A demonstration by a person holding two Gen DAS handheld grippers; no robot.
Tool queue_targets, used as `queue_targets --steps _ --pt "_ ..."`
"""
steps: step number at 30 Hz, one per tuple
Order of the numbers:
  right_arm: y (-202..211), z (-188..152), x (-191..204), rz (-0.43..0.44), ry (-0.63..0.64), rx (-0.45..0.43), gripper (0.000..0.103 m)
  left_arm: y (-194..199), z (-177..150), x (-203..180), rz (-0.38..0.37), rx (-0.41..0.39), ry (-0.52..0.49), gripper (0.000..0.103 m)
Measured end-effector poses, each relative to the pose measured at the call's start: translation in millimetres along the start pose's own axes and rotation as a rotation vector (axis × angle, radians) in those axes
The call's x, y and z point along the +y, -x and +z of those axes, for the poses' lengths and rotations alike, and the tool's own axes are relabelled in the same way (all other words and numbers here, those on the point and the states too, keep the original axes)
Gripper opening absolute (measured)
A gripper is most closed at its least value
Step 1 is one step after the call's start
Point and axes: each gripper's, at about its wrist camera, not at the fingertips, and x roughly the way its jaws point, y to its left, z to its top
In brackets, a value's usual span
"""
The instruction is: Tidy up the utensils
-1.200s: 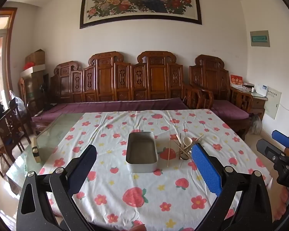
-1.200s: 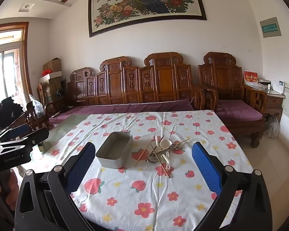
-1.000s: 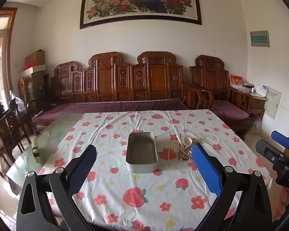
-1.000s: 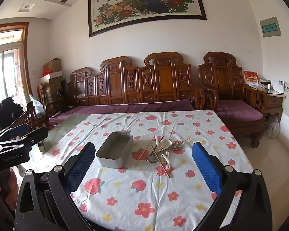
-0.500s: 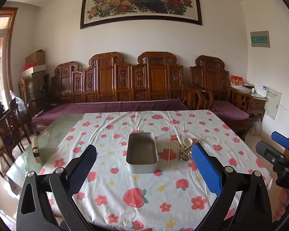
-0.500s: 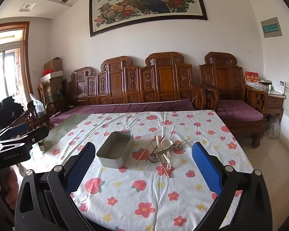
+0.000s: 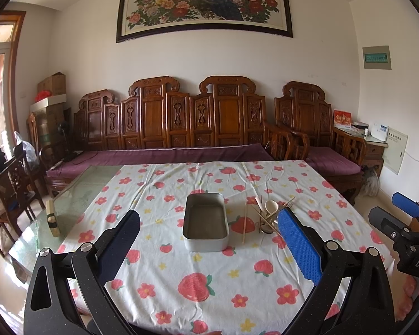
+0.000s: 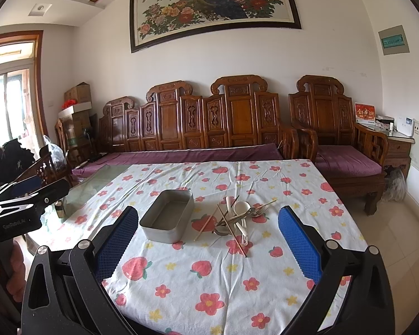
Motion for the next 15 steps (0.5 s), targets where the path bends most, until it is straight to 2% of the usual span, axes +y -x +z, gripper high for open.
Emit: queue_targets --steps 15 --pt "1.3 1.1 1.0 0.0 0.001 0.0 0.1 3.5 -1.7 -1.8 -0.001 -0.004 0.001 0.095"
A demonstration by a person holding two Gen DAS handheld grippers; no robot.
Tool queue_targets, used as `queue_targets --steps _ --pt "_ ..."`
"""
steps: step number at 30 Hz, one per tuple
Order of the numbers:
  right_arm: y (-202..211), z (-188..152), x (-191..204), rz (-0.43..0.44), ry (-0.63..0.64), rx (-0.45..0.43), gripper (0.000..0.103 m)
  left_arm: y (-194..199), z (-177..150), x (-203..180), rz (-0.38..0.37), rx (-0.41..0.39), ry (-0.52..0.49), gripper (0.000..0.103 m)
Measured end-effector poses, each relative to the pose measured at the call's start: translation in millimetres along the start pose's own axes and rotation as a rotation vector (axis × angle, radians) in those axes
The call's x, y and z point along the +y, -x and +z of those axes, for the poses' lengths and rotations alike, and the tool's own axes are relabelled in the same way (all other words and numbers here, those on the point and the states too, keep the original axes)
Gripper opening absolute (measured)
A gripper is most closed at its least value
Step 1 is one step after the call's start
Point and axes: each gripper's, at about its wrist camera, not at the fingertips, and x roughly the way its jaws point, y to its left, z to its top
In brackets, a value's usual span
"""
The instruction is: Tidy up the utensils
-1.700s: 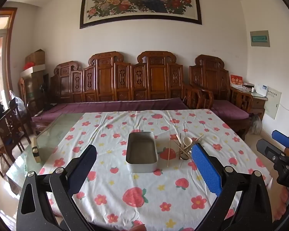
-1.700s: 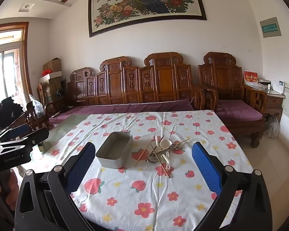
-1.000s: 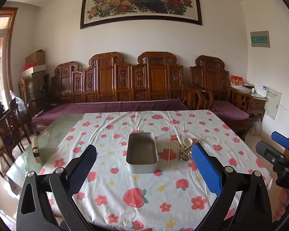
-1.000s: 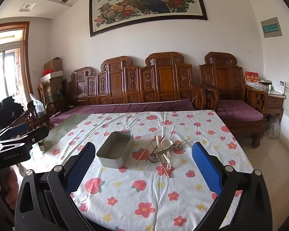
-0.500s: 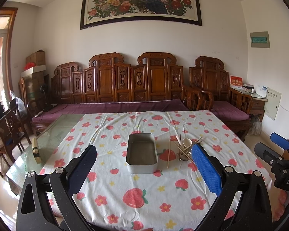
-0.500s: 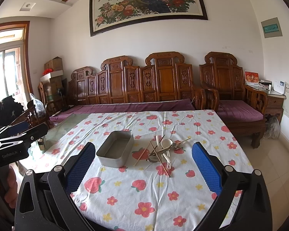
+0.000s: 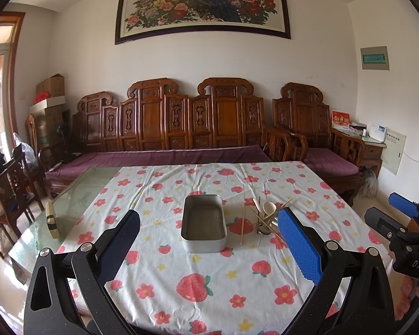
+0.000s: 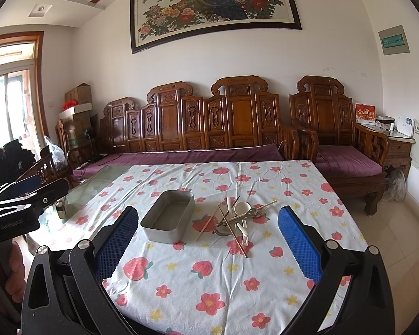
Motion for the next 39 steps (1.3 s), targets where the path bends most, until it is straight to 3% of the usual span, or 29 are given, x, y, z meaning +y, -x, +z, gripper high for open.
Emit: queue_targets --steps 39 --pt "-2.8 0.7 -0.3 0.003 -0.001 0.006 0.1 4.5 15.4 -10.1 -0.009 0.011 -0.006 0.095"
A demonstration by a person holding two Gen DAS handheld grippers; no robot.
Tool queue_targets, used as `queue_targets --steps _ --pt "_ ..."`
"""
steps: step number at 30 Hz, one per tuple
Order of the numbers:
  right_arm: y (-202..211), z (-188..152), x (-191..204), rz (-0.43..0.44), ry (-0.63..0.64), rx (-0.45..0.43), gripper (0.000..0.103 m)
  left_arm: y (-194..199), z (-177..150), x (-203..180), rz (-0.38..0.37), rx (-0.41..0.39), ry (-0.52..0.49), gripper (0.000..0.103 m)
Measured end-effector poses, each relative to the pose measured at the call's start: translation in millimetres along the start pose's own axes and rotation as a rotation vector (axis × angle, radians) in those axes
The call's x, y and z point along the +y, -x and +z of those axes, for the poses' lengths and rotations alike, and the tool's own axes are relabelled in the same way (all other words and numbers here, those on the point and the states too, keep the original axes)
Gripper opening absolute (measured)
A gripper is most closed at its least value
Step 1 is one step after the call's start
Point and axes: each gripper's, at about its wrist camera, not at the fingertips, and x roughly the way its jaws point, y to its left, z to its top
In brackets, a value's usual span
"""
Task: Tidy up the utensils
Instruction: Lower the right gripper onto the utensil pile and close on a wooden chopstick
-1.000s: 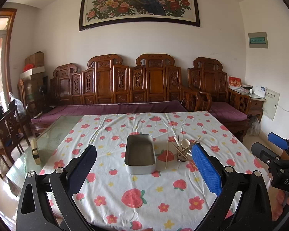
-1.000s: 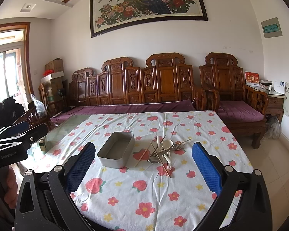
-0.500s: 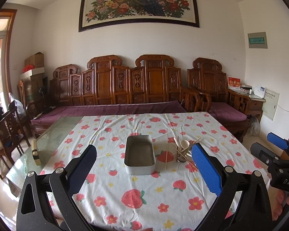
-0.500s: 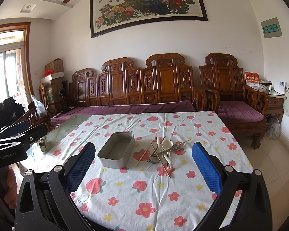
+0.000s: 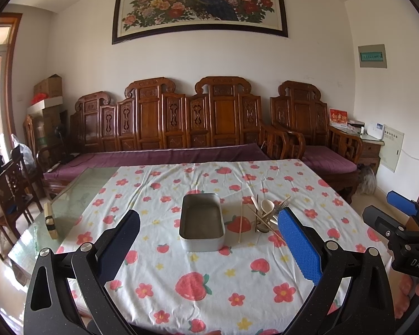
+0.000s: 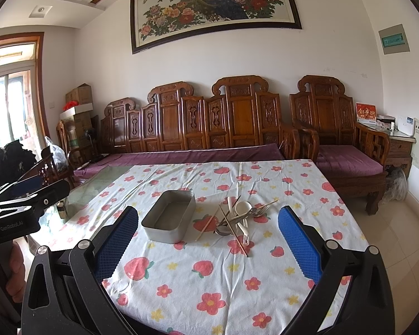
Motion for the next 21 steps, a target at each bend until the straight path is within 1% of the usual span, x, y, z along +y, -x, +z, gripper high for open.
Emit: queue_targets --steps 5,9,14,16,17,21 --pt "-10.9 -7.8 2.0 0.012 0.003 0.017 0.1 -17.1 -3.7 2.9 -0.03 0.049 -0.005 0.095" --pt "-24.1 -10.6 -10.2 0.027 0.011 0.038 0.1 -39.3 -11.8 1.7 -0.057 0.103 -0.023 0.095" --pt "-54.3 -18.2 -20.7 0.032 0.041 0.094 0.095 -71.5 -27.3 -0.2 -0.093 0.158 -0.039 0.095" --pt "-67.5 -19.9 -25.9 0.038 0.052 0.117 0.09 -81.2 -31.6 -1.6 -0.094 0.17 -0.049 0.095" --pt "-76.3 -20.8 -30.0 0.04 0.056 0.131 0.09 -87.8 -33.4 -1.5 -0.098 0.179 -0.05 0.095" --pt "-107.1 -23.8 -41.9 0.036 0.074 0.181 0.083 -110.9 -38.9 -0.5 -0.128 0.198 -0.038 0.095"
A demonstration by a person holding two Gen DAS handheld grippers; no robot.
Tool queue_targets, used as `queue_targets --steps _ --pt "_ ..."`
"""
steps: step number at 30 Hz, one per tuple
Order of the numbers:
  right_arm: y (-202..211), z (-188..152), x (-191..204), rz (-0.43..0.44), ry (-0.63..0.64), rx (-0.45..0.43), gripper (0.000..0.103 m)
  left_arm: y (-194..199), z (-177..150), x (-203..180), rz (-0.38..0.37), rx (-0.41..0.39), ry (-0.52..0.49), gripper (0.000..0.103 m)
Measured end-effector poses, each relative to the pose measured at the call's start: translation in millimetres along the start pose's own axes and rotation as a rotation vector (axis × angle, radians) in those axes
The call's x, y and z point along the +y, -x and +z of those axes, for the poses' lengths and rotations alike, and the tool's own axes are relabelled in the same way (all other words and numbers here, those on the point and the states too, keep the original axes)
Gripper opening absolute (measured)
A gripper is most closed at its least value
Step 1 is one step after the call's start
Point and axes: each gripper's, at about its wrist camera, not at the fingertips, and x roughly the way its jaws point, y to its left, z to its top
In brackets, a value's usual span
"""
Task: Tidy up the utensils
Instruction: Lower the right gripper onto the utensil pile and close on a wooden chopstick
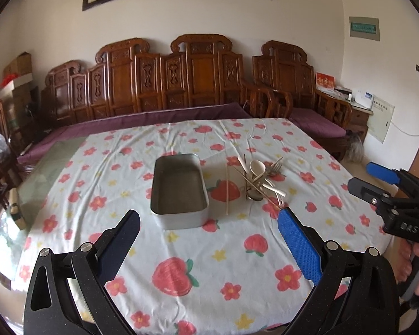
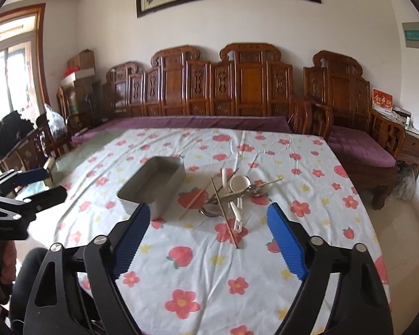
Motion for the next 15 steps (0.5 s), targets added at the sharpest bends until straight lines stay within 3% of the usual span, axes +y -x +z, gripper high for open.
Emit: queue_targets --steps 5,13,15 --pt "-39.1 0.2 -16.5 -0.002 0.025 0.055 0.071 -29.1 -0.2 -2.4 -0.019 0.026 -0.017 0.095" --pt "-111.9 -15.4 -28.1 0.078 0.055 0.177 0.039 -70.5 -0.1 -5.2 -0.04 0.079 -0.024 0.095" --pt "-131.5 -18.2 -29.1 0.1 0.059 0.209 0.037 -77.5 -1.3 -5.7 -0.047 0.092 -0.026 0.095"
